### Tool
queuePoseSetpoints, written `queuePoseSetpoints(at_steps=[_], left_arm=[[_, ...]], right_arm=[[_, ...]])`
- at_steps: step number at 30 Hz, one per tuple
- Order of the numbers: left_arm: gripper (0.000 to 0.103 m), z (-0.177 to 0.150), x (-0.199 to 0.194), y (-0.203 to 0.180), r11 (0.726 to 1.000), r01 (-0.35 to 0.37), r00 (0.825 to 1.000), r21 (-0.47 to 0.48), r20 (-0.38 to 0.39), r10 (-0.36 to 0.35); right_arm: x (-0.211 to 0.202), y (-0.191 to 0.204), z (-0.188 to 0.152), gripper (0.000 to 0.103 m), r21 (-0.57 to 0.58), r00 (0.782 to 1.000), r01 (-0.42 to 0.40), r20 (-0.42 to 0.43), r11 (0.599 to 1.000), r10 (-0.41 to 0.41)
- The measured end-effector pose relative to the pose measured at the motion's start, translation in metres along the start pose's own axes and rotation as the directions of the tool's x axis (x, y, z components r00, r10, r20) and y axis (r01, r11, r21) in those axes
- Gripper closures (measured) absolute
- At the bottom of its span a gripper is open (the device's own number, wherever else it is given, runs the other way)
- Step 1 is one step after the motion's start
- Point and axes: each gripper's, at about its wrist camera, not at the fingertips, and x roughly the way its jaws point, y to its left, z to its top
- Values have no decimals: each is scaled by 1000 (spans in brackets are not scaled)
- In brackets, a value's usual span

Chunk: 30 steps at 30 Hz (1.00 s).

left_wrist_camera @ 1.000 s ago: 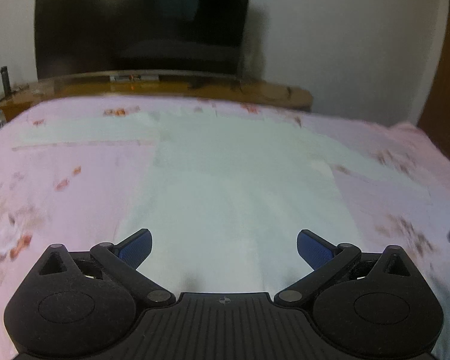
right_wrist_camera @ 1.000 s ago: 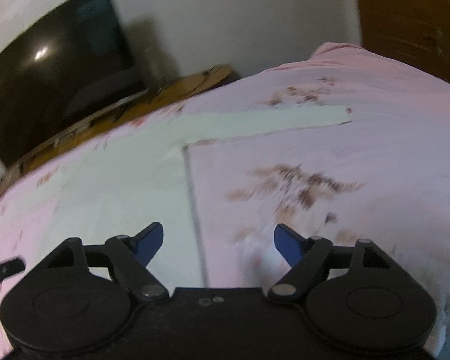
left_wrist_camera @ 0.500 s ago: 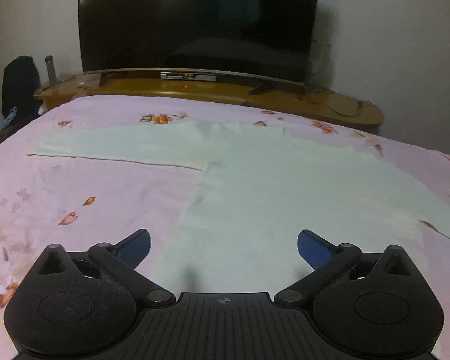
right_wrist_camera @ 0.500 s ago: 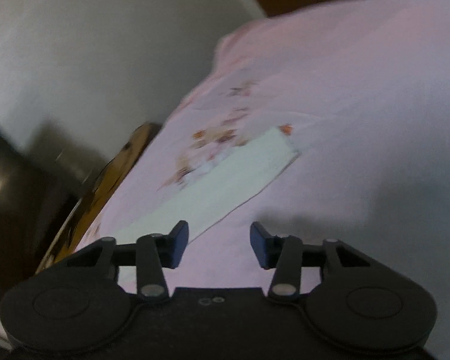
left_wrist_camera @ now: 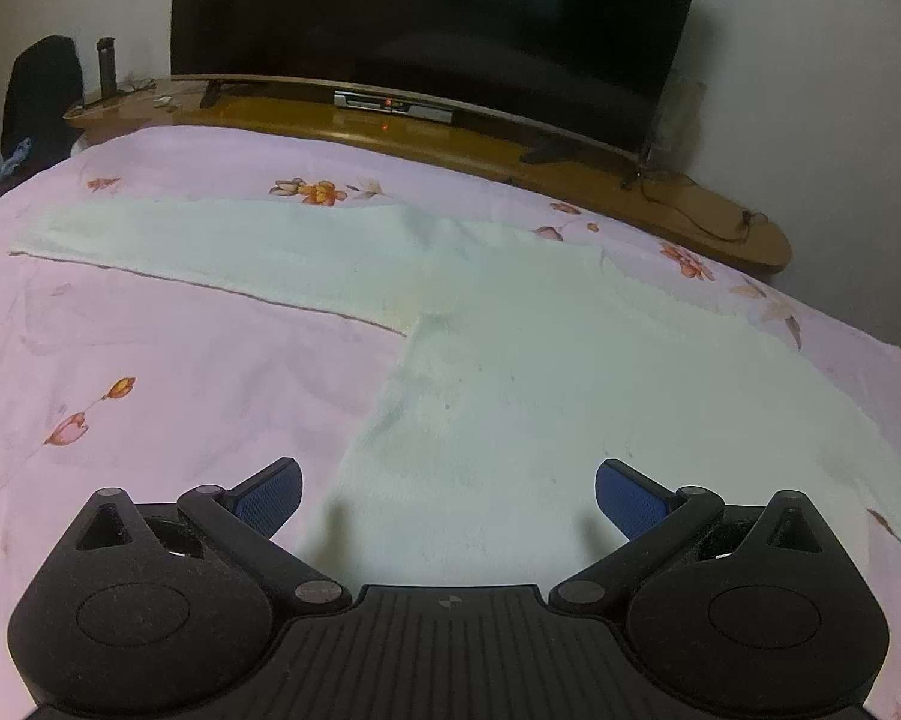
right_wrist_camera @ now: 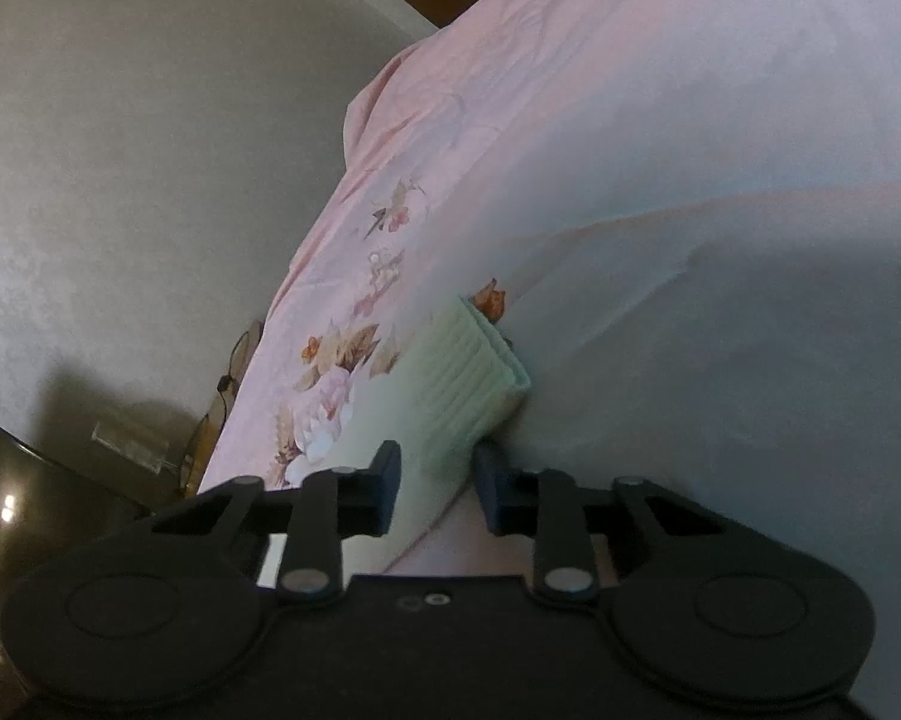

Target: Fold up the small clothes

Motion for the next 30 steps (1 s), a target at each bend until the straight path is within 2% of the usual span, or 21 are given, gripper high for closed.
queuePoseSetpoints(at_steps=[3, 6, 8, 11, 13, 15, 17, 19, 21, 22, 25, 27, 30], left_arm=[[0, 1, 5, 0, 1000, -16, 1000, 8, -16, 16], [0, 3, 5, 8, 997, -73, 997, -7, -15, 73], [0, 4, 8, 13, 995, -99, 995, -11, -31, 98], [0, 4, 13, 25, 996, -82, 996, -28, -48, 81], [0, 4, 19, 31, 998, -58, 996, -39, -64, 56], [0, 4, 25, 33, 998, -42, 996, -41, -83, 39], [0, 7, 31, 34, 998, -40, 994, -45, -102, 35], [0, 11, 30, 37, 997, -44, 996, -60, -87, 38], [0, 16, 28, 43, 996, -41, 997, -75, -74, 36], [0, 19, 28, 46, 996, -44, 997, -75, -68, 38], [0, 23, 28, 59, 995, -62, 996, -79, -64, 57], [0, 22, 29, 69, 993, -67, 996, -96, -67, 61], [0, 20, 30, 77, 992, -80, 995, -97, -73, 73]], right_arm=[[6, 0, 4, 92, 3, 1000, 0, -1, 1000, 0], [7, 1, 4, 94, -2, 1000, 7, 5, 1000, -7], [6, 2, 3, 90, 2, 1000, 1, 4, 1000, -2], [2, 3, -3, 81, 69, 998, -13, -52, 998, 17], [-1, 11, -14, 80, 59, 994, -14, -105, 998, 20], [-1, 14, -22, 80, 88, 994, -1, -110, 996, 11], [2, 7, -19, 84, 170, 996, -5, -91, 985, 21], [11, -5, -12, 103, 242, 997, -12, -66, 970, 29], [15, -16, -7, 103, 304, 997, -42, -43, 952, 58], [15, -15, -4, 102, 300, 998, -43, -37, 953, 57], [13, -13, 5, 91, 270, 999, -49, 7, 962, 49], [12, -18, 9, 91, 294, 998, -64, 28, 954, 58], [6, -23, 10, 84, 328, 995, -95, 61, 940, 79]])
